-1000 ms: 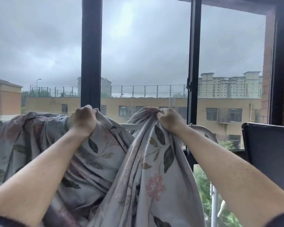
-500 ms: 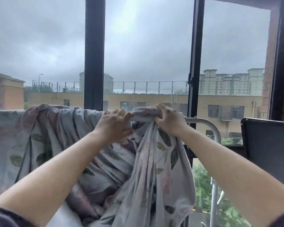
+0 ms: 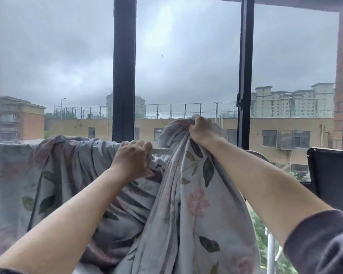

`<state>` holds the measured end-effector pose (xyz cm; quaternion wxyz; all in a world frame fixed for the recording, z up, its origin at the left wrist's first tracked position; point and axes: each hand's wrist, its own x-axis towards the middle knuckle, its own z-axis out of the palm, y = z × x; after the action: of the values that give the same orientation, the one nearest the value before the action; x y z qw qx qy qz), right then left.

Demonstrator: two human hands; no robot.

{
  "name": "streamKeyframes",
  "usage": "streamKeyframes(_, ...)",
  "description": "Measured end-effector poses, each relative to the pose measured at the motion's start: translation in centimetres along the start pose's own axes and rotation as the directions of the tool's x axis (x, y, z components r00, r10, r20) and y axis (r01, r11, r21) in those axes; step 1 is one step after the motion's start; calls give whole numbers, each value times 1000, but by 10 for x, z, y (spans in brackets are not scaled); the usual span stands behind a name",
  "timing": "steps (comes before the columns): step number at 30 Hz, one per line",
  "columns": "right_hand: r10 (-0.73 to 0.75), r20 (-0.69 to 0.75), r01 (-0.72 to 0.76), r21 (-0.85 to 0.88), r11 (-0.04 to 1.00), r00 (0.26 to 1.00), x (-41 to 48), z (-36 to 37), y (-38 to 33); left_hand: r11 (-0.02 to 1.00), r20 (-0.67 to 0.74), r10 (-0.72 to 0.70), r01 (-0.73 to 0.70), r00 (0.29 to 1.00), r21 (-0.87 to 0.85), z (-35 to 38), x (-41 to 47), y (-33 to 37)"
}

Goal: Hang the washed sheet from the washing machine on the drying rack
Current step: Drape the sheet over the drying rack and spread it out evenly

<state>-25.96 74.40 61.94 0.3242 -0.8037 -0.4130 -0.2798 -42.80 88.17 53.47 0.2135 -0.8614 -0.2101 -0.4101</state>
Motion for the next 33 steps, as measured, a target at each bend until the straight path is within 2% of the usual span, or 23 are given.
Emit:
streamKeyframes(3, -52, 13, 51, 43, 998, 999, -4, 8, 7, 1000, 8, -22, 22, 1000, 13, 6, 2, 4)
streamKeyframes(6, -105, 164, 104, 14, 994, 981, -19, 13, 20, 997, 24, -49, 48, 998, 64, 12, 4, 13)
streamKeyframes(8, -131, 208, 136, -10, 991, 969, -25, 9, 23, 994, 57, -72, 66, 996, 88, 12, 7, 22)
streamKeyframes(12, -153, 33, 152, 16, 988, 988, -35, 7, 30, 993, 91, -91, 83, 992, 89, 6, 13, 32)
streamKeyframes(14, -79, -103, 96, 167, 981, 991, -37, 6, 37, 992, 76, -99, 92, 992, 90, 6, 12, 32)
streamKeyframes(16, 47, -218, 47, 409, 911, 975, -39, 0, 44, 989, 77, -118, 110, 990, 104, 7, 10, 27)
streamKeyframes(18, 135, -254, 40, 582, 812, 958, -42, -9, 49, 987, 77, -125, 117, 989, 107, 7, 10, 23)
streamKeyframes(19, 119, -222, 42, 609, 792, 968, -44, -12, 51, 988, 80, -121, 113, 989, 102, 6, 11, 23)
streamKeyframes(21, -2, -60, 33, 518, 855, 998, -48, -15, 55, 992, 101, -103, 95, 990, 83, 7, 11, 24)
streamKeyframes(23, -83, 109, 35, 387, 922, 991, -50, -17, 58, 995, 123, -67, 58, 990, 78, 7, 11, 26)
streamKeyframes(25, -111, 175, 51, 316, 947, 978, -54, -20, 58, 998, 146, -15, 6, 989, 63, 5, 7, 25)
streamKeyframes(27, -135, 198, 90, 222, 971, 971, -60, -19, 51, 998, 140, 56, -58, 989, 8, 3, 1, 18)
streamKeyframes(29, -130, 196, 131, 6, 991, 972, -65, -11, 39, 993, 103, 114, -113, 988, -15, -2, -8, 8)
streamKeyframes(31, -181, 120, 204, -222, 953, 976, -72, 1, 22, 996, 78, 92, -91, 993, -11, -6, -20, -3)
streamKeyframes(33, -343, 39, 341, -261, 903, 939, -82, 18, -2, 1000, 60, 12, -11, 998, -22, -11, -37, -18)
